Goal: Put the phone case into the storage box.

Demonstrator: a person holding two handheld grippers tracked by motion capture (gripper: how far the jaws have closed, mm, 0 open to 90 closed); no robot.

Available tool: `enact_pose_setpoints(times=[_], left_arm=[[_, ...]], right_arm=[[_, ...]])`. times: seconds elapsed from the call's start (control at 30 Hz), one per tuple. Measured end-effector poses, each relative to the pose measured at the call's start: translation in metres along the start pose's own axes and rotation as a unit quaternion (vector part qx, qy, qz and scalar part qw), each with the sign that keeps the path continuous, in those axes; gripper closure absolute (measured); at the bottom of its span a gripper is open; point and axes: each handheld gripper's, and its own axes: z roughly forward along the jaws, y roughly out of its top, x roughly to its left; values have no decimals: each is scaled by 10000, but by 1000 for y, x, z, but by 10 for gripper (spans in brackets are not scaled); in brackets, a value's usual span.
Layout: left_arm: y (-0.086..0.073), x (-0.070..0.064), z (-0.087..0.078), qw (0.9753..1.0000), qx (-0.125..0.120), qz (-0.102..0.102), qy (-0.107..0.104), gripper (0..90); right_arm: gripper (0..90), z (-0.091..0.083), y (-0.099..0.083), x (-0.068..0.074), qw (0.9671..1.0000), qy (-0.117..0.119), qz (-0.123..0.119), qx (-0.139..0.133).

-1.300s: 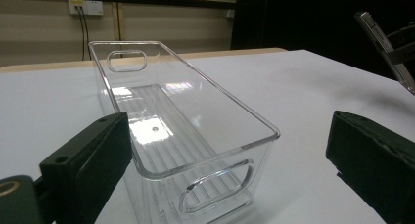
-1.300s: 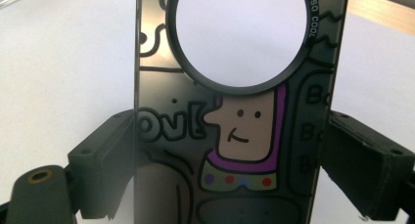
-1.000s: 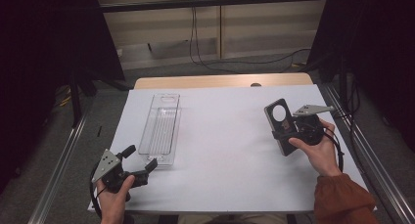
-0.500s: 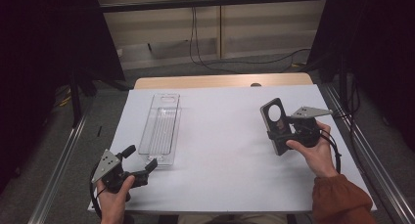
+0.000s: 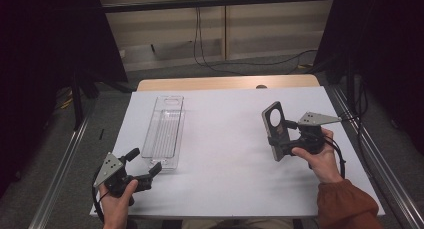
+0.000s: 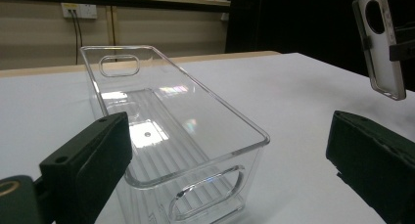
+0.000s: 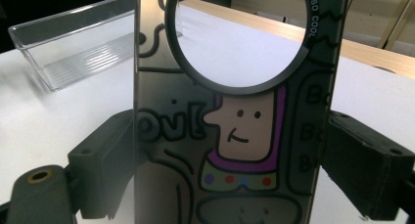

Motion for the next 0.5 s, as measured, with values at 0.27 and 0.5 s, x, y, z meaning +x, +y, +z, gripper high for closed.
enact_pose_setpoints(times=[0.27,0.5], left_arm=[[4,-7,6,9996,-65,-24,-260,30],[10,-10,12,9987,-15,55,-503,28]], right_arm=[[117,3,-2,6,9992,321,-48,-239],[118,8,-3,15,9984,469,-133,-268]])
